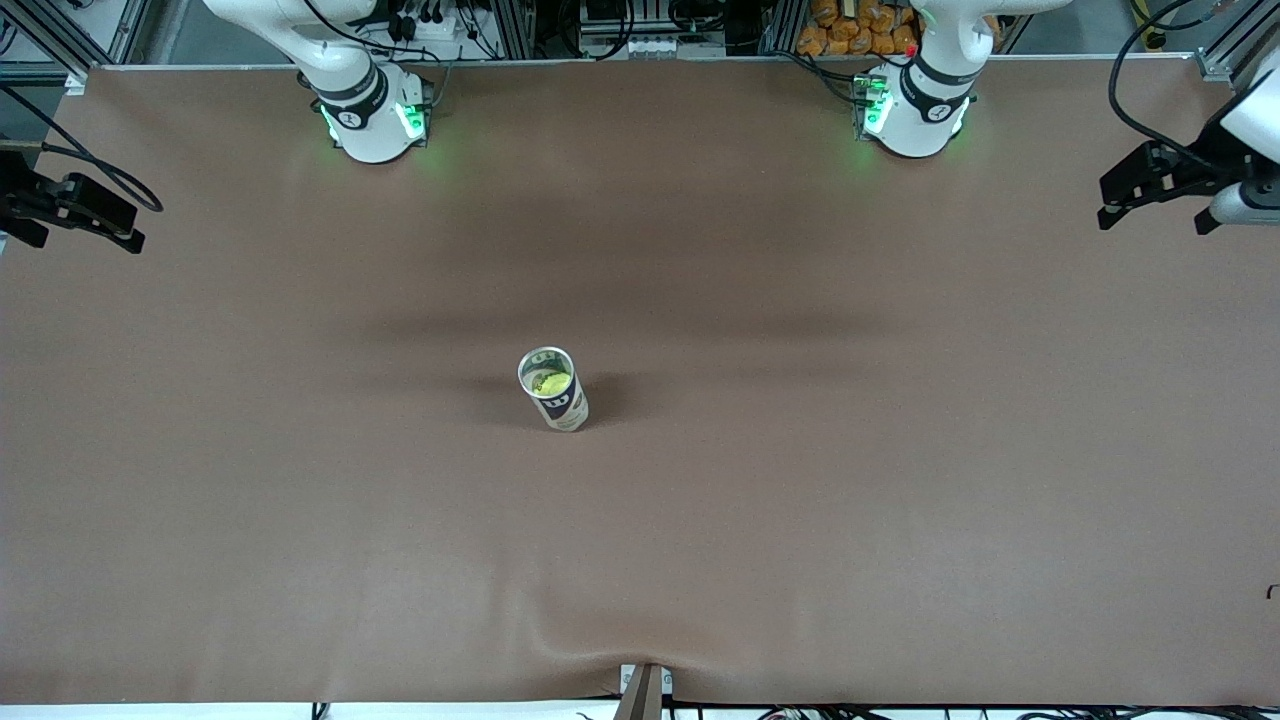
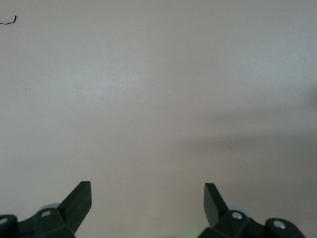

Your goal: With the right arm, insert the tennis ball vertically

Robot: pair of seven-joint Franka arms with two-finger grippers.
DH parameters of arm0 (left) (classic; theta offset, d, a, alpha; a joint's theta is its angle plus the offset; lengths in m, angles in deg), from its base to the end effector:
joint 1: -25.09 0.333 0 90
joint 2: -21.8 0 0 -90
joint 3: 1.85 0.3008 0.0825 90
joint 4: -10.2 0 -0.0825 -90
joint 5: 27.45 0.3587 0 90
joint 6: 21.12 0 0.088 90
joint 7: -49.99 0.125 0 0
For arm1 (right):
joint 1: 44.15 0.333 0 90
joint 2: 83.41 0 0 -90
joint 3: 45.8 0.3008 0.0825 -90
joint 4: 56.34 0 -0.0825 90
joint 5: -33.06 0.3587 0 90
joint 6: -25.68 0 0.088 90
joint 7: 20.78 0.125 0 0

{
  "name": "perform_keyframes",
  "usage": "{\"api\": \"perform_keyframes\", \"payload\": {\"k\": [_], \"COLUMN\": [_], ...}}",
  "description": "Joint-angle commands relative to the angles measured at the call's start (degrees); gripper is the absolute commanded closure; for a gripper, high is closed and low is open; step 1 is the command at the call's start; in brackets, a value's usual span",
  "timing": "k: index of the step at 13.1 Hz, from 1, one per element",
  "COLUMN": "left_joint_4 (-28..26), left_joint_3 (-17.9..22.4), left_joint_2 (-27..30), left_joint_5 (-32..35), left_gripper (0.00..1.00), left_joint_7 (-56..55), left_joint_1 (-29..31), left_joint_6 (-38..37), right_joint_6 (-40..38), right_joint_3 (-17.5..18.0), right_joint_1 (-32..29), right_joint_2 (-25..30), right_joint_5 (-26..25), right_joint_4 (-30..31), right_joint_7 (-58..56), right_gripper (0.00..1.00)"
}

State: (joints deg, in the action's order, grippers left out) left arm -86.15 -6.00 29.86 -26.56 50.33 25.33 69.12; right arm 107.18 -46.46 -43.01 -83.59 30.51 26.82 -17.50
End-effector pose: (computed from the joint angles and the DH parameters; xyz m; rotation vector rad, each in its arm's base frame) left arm 0.4867 -0.0338 0.6135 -3.1144 0.1144 -0.0537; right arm 0.5141 -0.0018 0.6295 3.0949 -0.0847 -0.0474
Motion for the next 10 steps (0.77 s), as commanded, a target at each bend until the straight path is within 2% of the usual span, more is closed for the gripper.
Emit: {"api": "perform_keyframes", "payload": {"k": [1, 10], "left_joint_4": [0.37, 3.1], "left_joint_3": [-0.68, 0.02], "left_joint_2": [0.81, 0.29], "left_joint_5": [-0.8, -1.41], "left_gripper": [0.0, 0.0], "left_joint_7": [-3.84, -4.12], "left_joint_1": [-0.15, -1.03], "left_joint_6": [-1.29, -2.88], "right_joint_6": [-0.82, -0.82], "right_joint_3": [0.76, 0.76], "right_joint_1": [-1.05, -0.88], "right_joint_2": [-0.35, -0.35], "right_joint_5": [-0.09, -0.09], "right_joint_4": [-1.08, -1.08], "right_joint_7": [-0.56, -0.56], "right_gripper": [0.0, 0.0]}}
